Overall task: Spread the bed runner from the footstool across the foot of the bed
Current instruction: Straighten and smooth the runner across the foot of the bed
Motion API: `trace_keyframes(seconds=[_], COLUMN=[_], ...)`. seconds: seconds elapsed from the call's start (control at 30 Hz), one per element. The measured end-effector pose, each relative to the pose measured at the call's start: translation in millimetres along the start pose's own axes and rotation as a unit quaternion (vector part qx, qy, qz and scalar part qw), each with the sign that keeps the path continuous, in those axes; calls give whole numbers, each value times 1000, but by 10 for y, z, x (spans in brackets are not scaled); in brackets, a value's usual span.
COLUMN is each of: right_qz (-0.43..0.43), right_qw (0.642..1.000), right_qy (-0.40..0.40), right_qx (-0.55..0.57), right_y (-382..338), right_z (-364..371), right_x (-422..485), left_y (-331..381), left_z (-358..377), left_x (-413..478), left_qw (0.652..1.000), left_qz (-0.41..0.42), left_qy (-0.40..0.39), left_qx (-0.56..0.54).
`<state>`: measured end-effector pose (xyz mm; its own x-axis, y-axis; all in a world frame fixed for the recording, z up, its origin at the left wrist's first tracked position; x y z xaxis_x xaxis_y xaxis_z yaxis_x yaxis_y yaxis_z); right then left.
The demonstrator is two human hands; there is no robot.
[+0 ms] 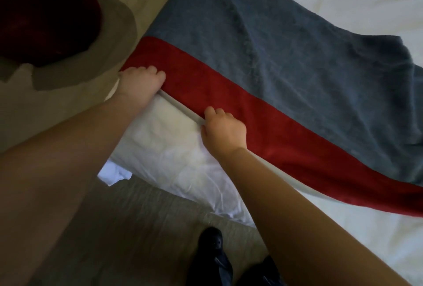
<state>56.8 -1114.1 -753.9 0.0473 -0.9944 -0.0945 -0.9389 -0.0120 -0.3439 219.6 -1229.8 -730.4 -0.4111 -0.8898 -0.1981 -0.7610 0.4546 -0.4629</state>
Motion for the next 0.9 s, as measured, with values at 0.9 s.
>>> trace_keyframes(seconds=[0.9], right_qz=[-58], right_qw=[994], right_qy=[-95], right_qx=[10], right_y=[130], right_z=[-57], right_x=[-756], left_y=[13], left_z=[237], left_x=[-1022], left_qw=[989], left_qz=[50], left_qy=[118], left_qx=[-77])
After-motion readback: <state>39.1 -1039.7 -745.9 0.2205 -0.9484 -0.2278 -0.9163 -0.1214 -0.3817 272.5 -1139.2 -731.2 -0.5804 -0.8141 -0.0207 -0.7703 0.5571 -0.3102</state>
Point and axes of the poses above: each hand's wrist, its own x-axis towards the middle knuckle, its own z-axis out of the palm, y = z × x, the point moved 3 cm from there along x, towards the middle knuckle, and after that the axes turned 7 degrees about x, right-handed, at the moved point
